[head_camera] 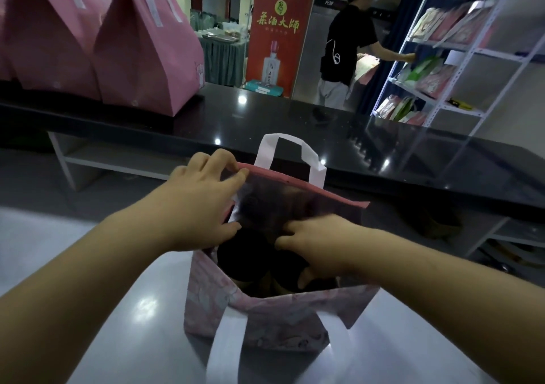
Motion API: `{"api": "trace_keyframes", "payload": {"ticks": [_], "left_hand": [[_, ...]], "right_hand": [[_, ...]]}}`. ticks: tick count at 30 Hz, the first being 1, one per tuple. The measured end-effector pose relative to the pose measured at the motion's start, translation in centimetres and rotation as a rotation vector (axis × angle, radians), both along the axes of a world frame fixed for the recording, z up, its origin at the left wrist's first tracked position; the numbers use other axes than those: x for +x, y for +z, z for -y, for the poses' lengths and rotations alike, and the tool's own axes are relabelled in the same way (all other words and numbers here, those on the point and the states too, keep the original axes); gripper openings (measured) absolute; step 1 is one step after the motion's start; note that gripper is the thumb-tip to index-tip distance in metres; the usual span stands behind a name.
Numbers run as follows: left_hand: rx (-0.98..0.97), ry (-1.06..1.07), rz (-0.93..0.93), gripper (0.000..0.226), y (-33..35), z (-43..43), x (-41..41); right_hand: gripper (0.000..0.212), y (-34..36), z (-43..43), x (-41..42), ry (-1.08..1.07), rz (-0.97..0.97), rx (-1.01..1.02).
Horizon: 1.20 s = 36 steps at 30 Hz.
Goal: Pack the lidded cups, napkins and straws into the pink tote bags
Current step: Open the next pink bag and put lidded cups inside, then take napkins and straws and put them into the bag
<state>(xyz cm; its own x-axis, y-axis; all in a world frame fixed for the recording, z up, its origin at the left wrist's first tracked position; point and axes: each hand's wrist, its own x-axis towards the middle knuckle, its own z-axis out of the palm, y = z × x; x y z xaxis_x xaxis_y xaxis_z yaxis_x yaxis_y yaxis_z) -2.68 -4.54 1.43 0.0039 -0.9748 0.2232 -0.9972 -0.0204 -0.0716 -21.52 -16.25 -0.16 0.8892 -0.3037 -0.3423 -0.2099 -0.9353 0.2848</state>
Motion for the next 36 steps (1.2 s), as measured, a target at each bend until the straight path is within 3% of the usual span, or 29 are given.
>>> {"api": "trace_keyframes", "payload": {"ticks": [5,11,17,23,31,36], "left_hand": [[-0.069,-0.046,0.043,0.071,1.3,-0.7,-0.6],[-0.166,-0.049,-0.130,0.051,3.8,-1.8,-3.1],[-0.275,-0.085,-0.148,0.037,5.2,-2.9,-11.0],[-0.280,-0.185,-0.203,0.040,3.2,-2.0,-24.9],[-0.102,-0.355,-0.286,0.034,-2.6,2.5,-40.2],[-0.049,-0.466,-0.320,0.029,-4.8,6.1,-47.4]], "right_hand": [[0.046,3.1,-0.7,-1.6,0.036,0.217,-0.027],[0.039,6.8,-2.0,-6.5,-0.008,0.450,0.057],[0.037,8.5,-2.9,-15.8,-0.039,0.607,0.059],[0.042,6.0,-2.6,-28.1,-0.136,0.580,0.052],[0.031,0.5,-1.4,-43.6,-0.432,0.483,0.111],[0.037,-2.7,0.8,-51.4,-0.654,0.478,0.160]]}}
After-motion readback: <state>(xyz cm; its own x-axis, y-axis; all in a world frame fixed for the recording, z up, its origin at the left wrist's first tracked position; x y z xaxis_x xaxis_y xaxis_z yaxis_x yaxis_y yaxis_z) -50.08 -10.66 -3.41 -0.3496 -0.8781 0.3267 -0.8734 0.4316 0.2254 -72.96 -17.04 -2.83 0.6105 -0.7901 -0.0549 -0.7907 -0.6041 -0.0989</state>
